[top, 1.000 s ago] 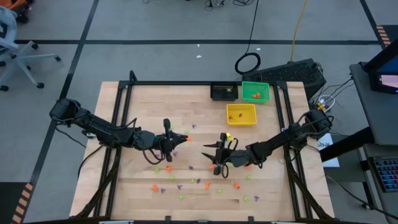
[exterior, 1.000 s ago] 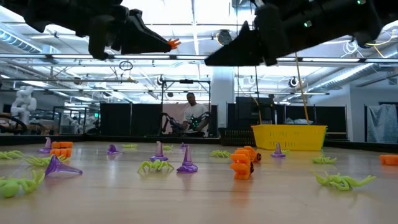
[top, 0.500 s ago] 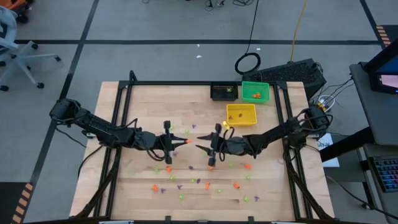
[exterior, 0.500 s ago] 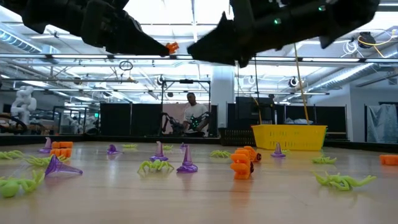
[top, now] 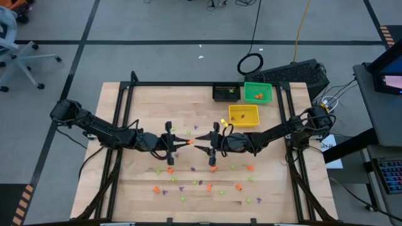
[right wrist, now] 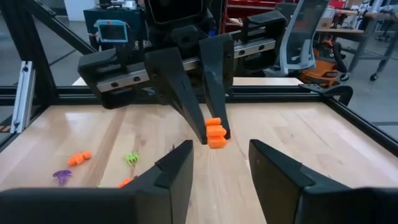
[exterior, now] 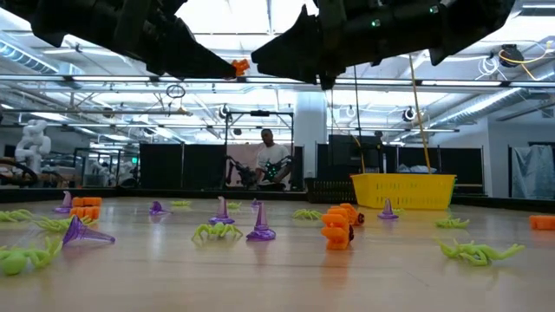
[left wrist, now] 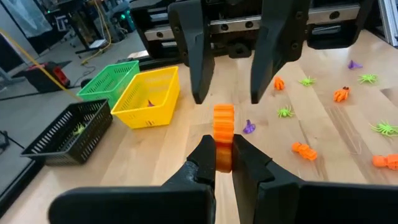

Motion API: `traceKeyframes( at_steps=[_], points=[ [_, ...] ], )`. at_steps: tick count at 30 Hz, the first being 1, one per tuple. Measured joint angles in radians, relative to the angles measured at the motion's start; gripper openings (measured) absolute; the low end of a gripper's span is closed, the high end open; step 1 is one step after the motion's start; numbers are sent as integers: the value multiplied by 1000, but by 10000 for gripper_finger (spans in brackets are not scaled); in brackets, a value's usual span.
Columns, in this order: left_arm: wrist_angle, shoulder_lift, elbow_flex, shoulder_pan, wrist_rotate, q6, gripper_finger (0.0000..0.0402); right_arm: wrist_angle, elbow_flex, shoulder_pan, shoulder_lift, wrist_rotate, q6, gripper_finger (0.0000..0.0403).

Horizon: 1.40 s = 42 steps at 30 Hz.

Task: Sort Halloween decoration
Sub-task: Put the orange skeleton toy into the green basket

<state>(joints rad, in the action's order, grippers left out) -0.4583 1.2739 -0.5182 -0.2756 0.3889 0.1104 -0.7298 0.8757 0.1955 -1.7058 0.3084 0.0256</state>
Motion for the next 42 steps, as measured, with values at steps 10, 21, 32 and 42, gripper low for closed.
traceKeyframes(
  at_steps=[10,21,32,42],
  points=[
    [0,0,0,0,0,0,20,-4,0,-7,0,-14,-3,144],
    [-1,0,0,0,0,1,20,-24,0,-30,-4,-53,7,144],
    [-4,0,0,0,1,1,20,-179,-2,-52,-94,-130,-34,144],
    [-4,0,0,0,2,1,20,-187,-2,-52,-93,-129,-57,102]
  ],
)
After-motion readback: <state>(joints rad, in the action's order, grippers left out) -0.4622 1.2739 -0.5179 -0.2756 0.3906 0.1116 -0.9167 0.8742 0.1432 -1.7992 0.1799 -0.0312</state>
